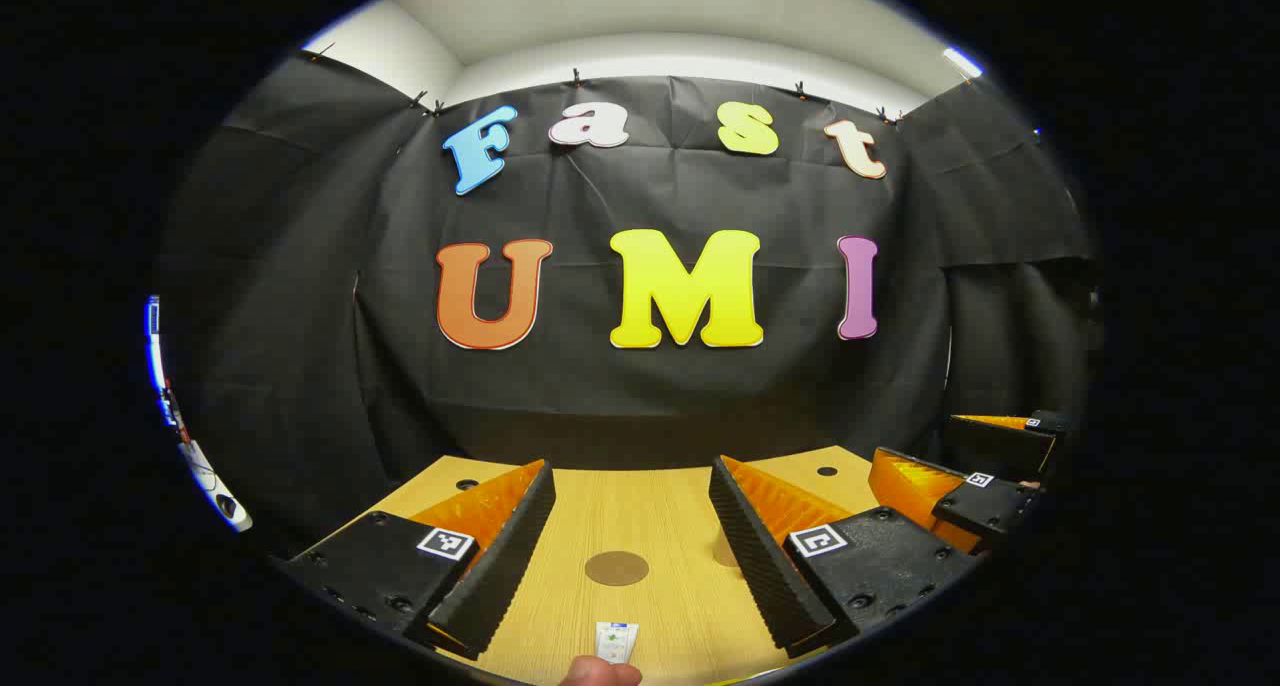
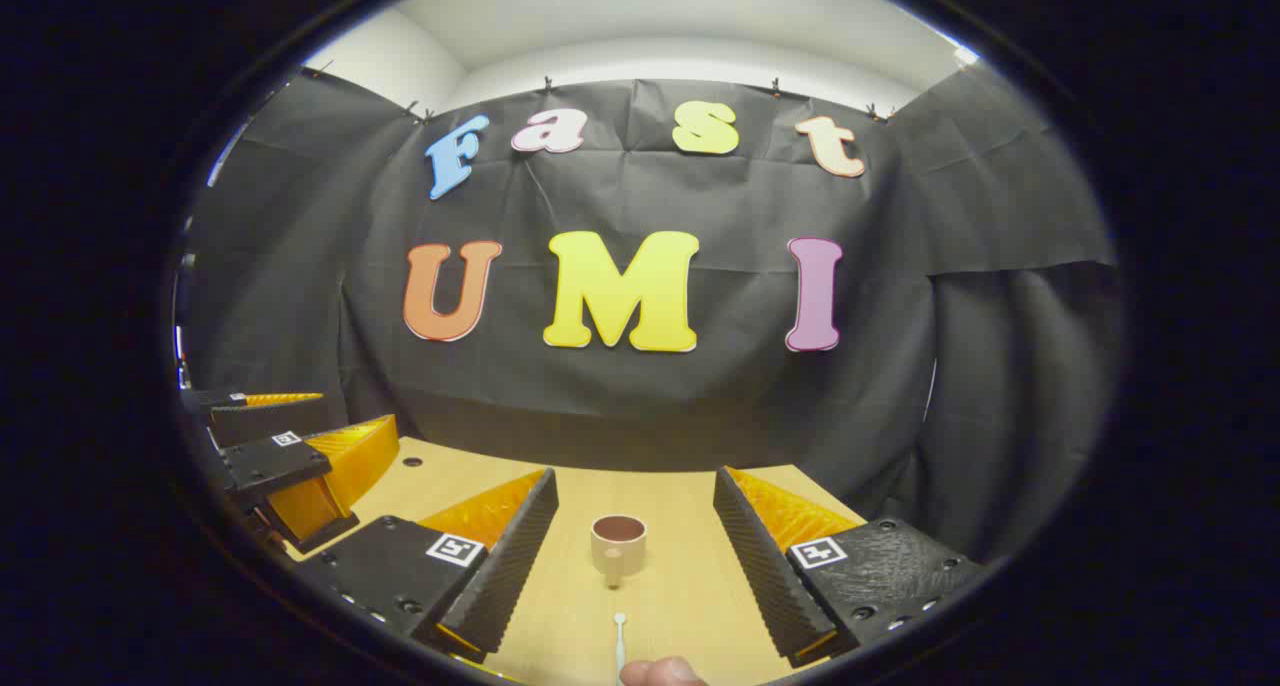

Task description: Put the toothbrush and toothpaste on the desktop into the cup, then pick up the cup and place it on the coaster on the desktop.

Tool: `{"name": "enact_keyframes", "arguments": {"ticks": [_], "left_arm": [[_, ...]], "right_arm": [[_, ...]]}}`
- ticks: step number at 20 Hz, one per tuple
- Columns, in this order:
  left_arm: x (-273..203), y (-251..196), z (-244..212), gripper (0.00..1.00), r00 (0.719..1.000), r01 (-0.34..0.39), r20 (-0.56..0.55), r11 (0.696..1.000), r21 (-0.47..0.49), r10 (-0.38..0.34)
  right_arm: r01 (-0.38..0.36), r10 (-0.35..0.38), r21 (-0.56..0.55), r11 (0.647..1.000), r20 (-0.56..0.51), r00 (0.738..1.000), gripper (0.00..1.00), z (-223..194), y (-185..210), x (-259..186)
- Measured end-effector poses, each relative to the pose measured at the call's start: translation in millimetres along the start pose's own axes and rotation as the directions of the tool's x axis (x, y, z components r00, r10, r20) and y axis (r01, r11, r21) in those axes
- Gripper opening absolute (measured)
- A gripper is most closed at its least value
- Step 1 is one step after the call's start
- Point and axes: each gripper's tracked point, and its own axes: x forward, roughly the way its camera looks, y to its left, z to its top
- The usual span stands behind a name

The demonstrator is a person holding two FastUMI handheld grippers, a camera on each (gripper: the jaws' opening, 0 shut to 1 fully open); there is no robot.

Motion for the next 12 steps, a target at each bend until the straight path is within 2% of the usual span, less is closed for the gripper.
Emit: {"name": "enact_keyframes", "arguments": {"ticks": [2, 4, 7, 8, 11, 12], "left_arm": [[2.9, 1.3, -0.8, 0.98, 1.000, 0.001, -0.001, 1.000, -0.006, -0.001], [6.1, 1.4, -2.4, 0.98, 1.000, 0.001, -0.006, 1.000, -0.004, -0.001], [8.3, -0.4, -6.0, 0.98, 1.000, 0.005, -0.012, 1.000, -0.007, -0.005], [9.9, -0.7, -7.1, 0.98, 1.000, 0.009, -0.016, 1.000, -0.004, -0.009], [11.9, -1.6, -10.6, 0.98, 1.000, 0.013, -0.021, 1.000, 0.000, -0.013], [11.9, -1.8, -12.0, 0.98, 1.000, 0.015, -0.023, 1.000, -0.001, -0.015]], "right_arm": [[-0.016, 0.016, -0.006, 1.000, 0.002, 1.000, 0.92, 4.0, 4.7, 2.7], [-0.021, 0.021, -0.009, 1.000, 0.001, 1.000, 0.92, 5.1, 6.5, 5.8], [-0.026, 0.026, -0.013, 1.000, -0.012, 1.000, 0.98, 0.4, 7.8, 11.3], [-0.026, 0.025, -0.013, 1.000, -0.016, 1.000, 0.95, -1.1, 7.5, 13.4], [-0.015, 0.015, -0.015, 1.000, -0.037, 0.999, 0.98, -7.8, 3.6, 16.9], [-0.016, 0.016, -0.014, 1.000, -0.038, 0.999, 0.95, -9.5, 4.4, 15.7]]}}
